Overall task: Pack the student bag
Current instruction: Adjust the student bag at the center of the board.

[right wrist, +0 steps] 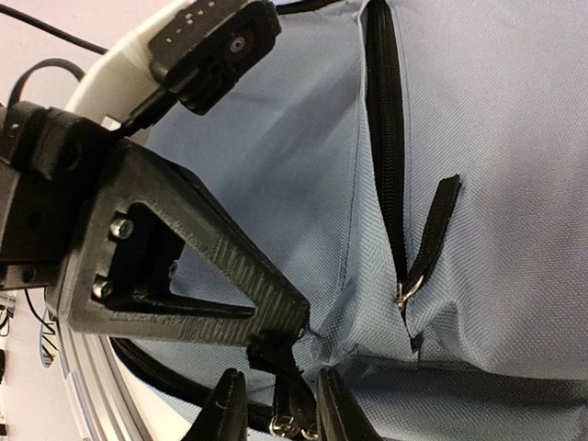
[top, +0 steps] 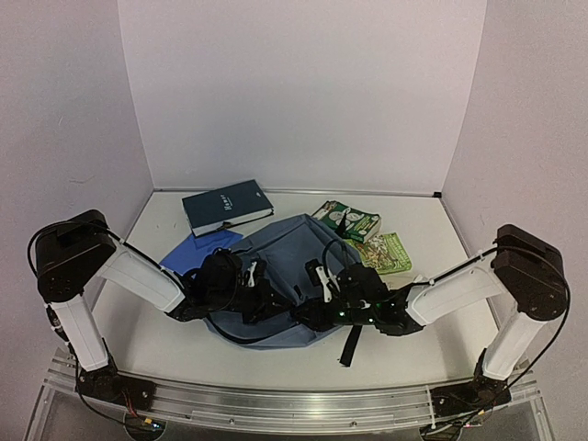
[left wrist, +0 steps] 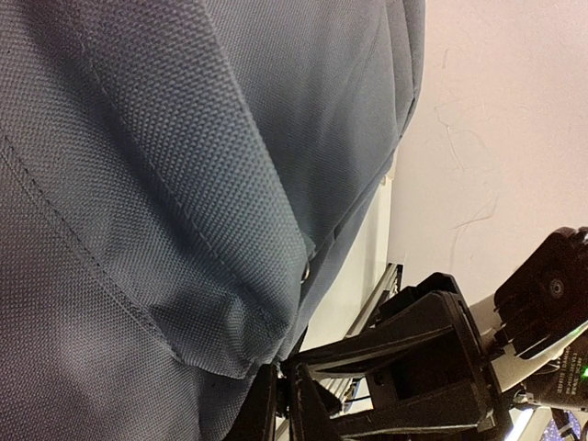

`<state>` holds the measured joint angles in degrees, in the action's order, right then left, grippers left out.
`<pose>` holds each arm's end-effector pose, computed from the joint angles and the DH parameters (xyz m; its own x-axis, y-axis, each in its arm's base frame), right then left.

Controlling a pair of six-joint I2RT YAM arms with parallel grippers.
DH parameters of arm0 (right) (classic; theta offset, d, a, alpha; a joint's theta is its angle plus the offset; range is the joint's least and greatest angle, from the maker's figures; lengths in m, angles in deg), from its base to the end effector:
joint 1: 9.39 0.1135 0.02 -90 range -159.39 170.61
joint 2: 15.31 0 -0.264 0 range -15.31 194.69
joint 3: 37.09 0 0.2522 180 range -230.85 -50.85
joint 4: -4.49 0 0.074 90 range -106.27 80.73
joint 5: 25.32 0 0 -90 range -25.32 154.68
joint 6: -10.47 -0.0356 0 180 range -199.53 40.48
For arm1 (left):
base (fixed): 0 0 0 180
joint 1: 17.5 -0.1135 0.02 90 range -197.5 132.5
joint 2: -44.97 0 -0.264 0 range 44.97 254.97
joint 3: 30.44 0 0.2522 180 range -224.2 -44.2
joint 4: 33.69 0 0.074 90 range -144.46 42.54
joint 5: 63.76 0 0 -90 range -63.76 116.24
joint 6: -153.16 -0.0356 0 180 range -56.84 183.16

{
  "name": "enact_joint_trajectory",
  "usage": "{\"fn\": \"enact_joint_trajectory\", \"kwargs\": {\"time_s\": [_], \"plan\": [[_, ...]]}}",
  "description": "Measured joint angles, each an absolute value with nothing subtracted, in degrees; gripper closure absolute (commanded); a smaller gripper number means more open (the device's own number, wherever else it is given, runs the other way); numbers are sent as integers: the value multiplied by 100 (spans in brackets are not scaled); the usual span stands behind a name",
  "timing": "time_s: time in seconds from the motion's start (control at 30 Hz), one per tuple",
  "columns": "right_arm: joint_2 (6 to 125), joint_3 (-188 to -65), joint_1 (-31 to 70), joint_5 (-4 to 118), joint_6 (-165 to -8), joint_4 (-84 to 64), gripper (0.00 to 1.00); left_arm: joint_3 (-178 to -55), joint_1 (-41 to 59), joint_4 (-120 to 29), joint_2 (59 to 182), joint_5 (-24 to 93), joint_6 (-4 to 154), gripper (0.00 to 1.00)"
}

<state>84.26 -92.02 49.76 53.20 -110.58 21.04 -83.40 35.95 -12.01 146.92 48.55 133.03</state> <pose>0.1680 0.2950 0.1453 -0.6872 -0.1649 -0.7075 -0.6734 0.5099 0.5353 0.1887 -0.2773 0.1324 -0.9804 -0.1360 -0.1423 0.0684 0.4424 -0.8942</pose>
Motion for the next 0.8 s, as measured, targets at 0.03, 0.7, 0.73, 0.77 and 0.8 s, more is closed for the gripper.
{"fn": "enact_joint_trajectory", "kwargs": {"time_s": [0.03,0.7,0.73,0.77,0.8], "plan": [[8461,-9230,4976,5321,-11046,2099,87,-8340,3595,-1203,14692,4855,13302,100],[8342,-9175,4980,6158,-11208,1972,100,-8252,3606,-2252,14225,4213,13460,100],[8337,-9174,4984,6224,-11229,1950,100,-8238,3606,-2321,14201,4175,13482,100],[8334,-9172,4987,6295,-11253,1923,100,-8231,3606,-2395,14180,4142,13502,100],[8334,-9171,4993,6388,-11278,1883,100,-8231,3608,-2480,14162,4100,13518,100]]}}
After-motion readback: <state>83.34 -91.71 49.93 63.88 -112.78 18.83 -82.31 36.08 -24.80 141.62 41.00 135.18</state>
